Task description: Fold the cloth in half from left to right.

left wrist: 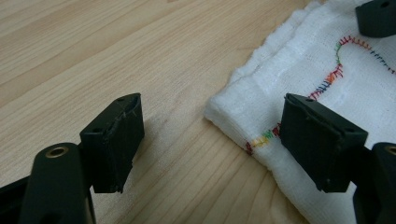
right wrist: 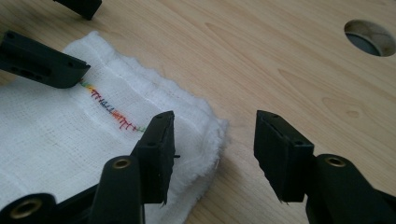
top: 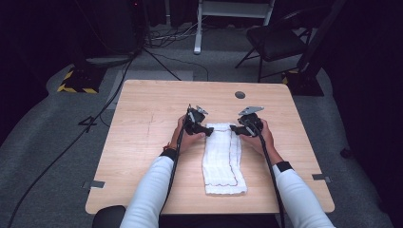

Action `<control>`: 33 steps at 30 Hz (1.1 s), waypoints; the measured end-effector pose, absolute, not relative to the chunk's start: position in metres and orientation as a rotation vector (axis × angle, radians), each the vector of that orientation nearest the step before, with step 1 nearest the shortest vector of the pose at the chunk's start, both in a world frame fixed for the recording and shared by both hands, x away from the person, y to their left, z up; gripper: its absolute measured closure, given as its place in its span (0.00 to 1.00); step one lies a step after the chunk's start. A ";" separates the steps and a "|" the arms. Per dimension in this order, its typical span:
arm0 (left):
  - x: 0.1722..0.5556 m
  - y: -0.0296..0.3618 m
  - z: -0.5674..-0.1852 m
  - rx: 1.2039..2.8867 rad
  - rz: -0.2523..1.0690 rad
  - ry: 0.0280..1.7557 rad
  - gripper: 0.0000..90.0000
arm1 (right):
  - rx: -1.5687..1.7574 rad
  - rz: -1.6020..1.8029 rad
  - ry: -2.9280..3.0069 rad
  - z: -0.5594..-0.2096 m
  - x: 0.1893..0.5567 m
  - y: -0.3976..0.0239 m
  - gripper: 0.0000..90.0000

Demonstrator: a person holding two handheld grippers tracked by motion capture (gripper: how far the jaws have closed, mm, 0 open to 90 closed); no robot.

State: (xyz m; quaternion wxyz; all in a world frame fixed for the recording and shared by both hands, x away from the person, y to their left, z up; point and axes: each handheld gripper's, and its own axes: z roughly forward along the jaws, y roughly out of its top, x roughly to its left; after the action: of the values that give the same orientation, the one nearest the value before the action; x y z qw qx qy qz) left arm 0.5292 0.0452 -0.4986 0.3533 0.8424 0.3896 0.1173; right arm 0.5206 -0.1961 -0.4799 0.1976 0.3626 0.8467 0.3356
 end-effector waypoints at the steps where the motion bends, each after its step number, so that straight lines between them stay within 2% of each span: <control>1: 0.529 0.045 -0.499 2.181 0.309 1.004 0.25 | 1.021 0.938 2.372 -0.482 0.522 -0.195 0.54; 6: 0.530 0.044 -0.499 2.199 0.321 0.970 0.24 | 1.048 0.924 2.400 -0.489 0.527 -0.193 0.54; 9: 0.531 0.044 -0.498 2.211 0.307 0.944 0.29 | 1.046 0.938 2.413 -0.490 0.528 -0.193 0.59; 11: 0.531 0.042 -0.496 2.229 0.281 0.907 0.41 | 1.054 0.960 2.434 -0.490 0.530 -0.193 0.67; 13: 0.532 0.041 -0.493 2.251 0.246 0.892 0.50 | 1.050 0.969 2.449 -0.490 0.530 -0.192 0.71; 18: 0.535 0.042 -0.493 2.226 0.159 0.876 0.82 | 1.064 1.017 2.468 -0.491 0.532 -0.193 0.85; 19: 0.536 0.042 -0.493 2.222 0.142 0.879 0.85 | 1.069 1.016 2.468 -0.490 0.533 -0.193 0.86; 25: 0.541 0.038 -0.491 2.242 0.201 0.882 0.89 | 1.038 0.947 2.458 -0.487 0.537 -0.187 0.92; 33: 0.545 0.032 -0.481 2.259 0.326 0.872 0.91 | 1.012 0.951 2.381 -0.477 0.538 -0.184 0.93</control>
State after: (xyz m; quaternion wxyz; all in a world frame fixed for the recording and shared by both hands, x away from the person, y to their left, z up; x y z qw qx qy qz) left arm 0.5448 0.0321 -0.4810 0.3419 0.8688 0.3355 0.1255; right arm 0.5383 -0.1837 -0.4769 0.1914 0.3605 0.8477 0.3388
